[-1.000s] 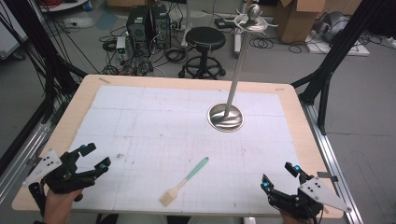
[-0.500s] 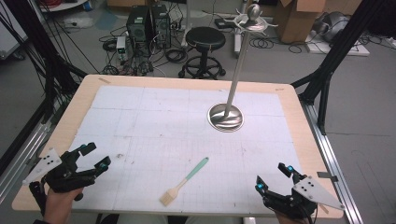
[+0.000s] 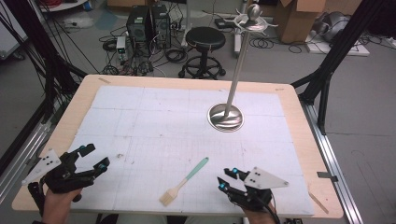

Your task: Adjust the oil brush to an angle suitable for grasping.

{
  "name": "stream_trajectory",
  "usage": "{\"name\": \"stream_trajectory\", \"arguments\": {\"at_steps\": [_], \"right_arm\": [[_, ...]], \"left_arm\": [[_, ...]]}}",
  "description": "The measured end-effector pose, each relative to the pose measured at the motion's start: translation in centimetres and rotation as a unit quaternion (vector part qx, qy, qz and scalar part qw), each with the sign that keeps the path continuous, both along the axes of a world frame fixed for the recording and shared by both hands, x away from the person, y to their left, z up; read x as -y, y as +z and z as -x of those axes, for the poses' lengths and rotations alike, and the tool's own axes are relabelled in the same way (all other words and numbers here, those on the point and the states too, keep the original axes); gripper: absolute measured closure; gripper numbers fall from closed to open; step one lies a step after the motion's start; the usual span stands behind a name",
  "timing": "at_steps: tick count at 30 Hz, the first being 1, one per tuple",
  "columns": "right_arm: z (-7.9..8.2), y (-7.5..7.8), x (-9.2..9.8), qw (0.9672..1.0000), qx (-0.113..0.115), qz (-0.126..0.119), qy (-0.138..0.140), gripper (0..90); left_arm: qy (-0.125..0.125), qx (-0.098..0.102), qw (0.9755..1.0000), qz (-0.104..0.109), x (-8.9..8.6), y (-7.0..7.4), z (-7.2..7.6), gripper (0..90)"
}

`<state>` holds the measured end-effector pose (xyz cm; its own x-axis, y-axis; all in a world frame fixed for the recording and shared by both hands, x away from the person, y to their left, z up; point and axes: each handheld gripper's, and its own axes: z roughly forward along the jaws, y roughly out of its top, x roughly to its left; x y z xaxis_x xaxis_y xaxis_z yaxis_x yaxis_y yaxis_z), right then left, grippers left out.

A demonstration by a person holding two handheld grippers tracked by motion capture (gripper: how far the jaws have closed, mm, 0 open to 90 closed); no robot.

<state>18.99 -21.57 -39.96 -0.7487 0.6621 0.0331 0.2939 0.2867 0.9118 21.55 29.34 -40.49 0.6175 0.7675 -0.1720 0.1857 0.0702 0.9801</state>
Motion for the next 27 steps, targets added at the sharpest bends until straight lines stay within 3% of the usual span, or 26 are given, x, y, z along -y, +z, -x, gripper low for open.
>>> {"name": "stream_trajectory", "arguments": {"at_steps": [3,6,7,9,16,21,27], "right_arm": [[-0.6,-0.7,-1.9,0.9991,-0.013,0.021,0.035,81.4],[-0.9,-1.1,-3.1,0.9983,-0.025,0.027,0.046,89.5],[-1.4,-1.6,-4.4,0.9971,-0.039,0.039,0.052,89.6],[-1.5,-1.7,-4.7,0.9968,-0.042,0.042,0.054,89.6],[-2.9,-3.6,-8.8,0.9895,-0.080,0.090,0.081,89.6],[-3.4,-4.3,-10.9,0.9852,-0.089,0.109,0.098,89.6],[-4.5,-4.3,-12.6,0.9833,-0.092,0.121,0.100,89.6]], "left_arm": [[0.001,0.000,1.0000,0.000,-0.1,0.0,0.0,18.9],[0.002,0.000,1.0000,0.001,-0.2,0.0,0.0,18.8],[0.004,-0.001,1.0000,0.002,-0.3,0.0,0.0,18.9],[0.005,-0.002,1.0000,0.004,-0.3,0.0,0.0,18.9],[0.005,-0.002,1.0000,0.005,-0.5,0.0,0.0,19.0],[0.007,-0.002,0.9999,0.008,-0.7,0.0,0.0,19.1],[0.011,-0.002,0.9999,0.011,-0.9,0.1,0.0,19.2]]}}
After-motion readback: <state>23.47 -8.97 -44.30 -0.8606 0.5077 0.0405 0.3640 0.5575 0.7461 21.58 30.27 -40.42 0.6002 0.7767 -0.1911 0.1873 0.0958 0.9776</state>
